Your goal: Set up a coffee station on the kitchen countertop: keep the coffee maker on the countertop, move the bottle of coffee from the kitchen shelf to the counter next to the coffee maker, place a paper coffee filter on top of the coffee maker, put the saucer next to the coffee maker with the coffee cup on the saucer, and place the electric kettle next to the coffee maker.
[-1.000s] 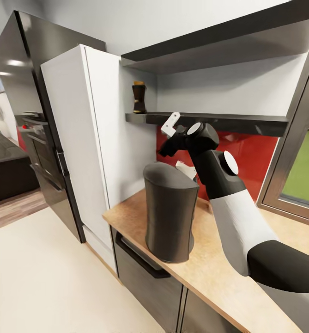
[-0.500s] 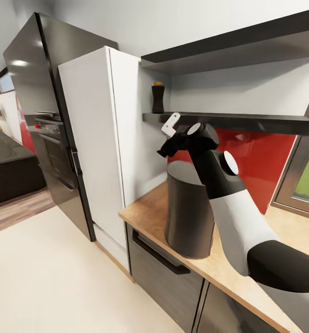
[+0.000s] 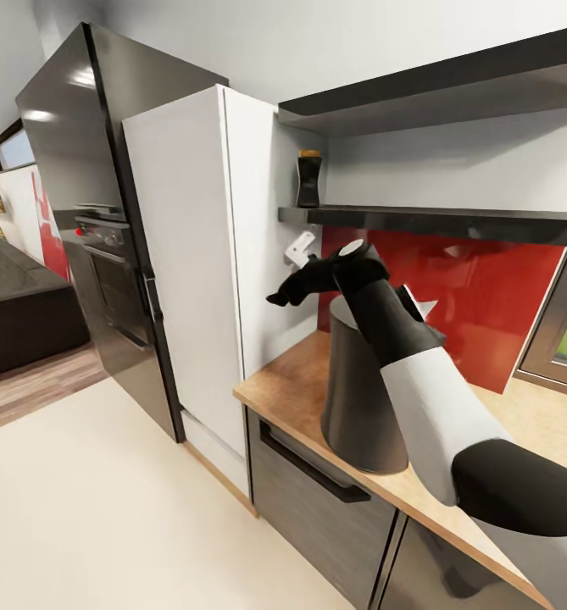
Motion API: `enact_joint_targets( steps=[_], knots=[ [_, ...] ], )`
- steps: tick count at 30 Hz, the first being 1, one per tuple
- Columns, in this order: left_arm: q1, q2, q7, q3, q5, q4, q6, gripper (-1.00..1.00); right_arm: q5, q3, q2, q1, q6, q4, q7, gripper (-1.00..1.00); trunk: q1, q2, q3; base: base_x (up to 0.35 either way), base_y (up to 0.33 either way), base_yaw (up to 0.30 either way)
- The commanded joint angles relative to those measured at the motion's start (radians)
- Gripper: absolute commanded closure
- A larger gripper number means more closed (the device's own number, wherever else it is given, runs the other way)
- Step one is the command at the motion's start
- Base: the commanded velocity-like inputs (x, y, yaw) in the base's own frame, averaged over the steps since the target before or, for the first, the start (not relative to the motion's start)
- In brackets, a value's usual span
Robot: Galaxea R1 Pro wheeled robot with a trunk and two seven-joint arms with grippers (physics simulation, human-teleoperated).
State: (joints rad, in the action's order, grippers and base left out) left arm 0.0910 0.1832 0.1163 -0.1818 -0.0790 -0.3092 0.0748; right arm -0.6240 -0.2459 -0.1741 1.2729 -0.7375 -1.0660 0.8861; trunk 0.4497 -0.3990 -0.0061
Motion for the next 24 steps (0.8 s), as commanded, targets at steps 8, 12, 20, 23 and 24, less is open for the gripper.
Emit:
enact_joint_targets(
  steps=[8, 12, 20, 23, 24],
  knots=[
    [0.001, 0.000, 0.006, -0.008, -0.008, 0.000, 0.003, -1.00, 0.077, 0.000, 0.000, 0.000, 0.001, 0.095, 0.011, -1.00, 0.000, -0.001, -0.001, 0.000, 0.001, 0.000],
    [0.001, -0.001, 0.006, -0.007, -0.008, -0.002, 0.003, -1.00, 0.199, 0.000, 0.000, 0.000, 0.001, 0.168, 0.009, -1.00, 0.000, -0.001, -0.001, 0.000, 0.000, 0.000],
    [0.002, 0.001, 0.003, -0.007, -0.009, -0.002, 0.003, -1.00, 0.361, 0.000, 0.000, 0.000, 0.004, 0.356, 0.008, -1.00, 0.000, -0.001, -0.001, -0.071, 0.027, 0.000],
    [0.002, 0.002, 0.002, -0.007, -0.009, -0.002, 0.003, -1.00, 0.413, 0.000, 0.000, 0.000, 0.022, 0.435, 0.007, -1.00, 0.000, -0.001, -0.001, -0.254, 0.150, 0.000],
    [0.002, 0.001, 0.002, -0.007, -0.009, -0.002, 0.003, -1.00, 0.430, 0.000, 0.000, 0.000, 0.036, 0.460, 0.007, -1.00, 0.000, -0.001, -0.001, -0.268, 0.191, 0.000]
  ],
)
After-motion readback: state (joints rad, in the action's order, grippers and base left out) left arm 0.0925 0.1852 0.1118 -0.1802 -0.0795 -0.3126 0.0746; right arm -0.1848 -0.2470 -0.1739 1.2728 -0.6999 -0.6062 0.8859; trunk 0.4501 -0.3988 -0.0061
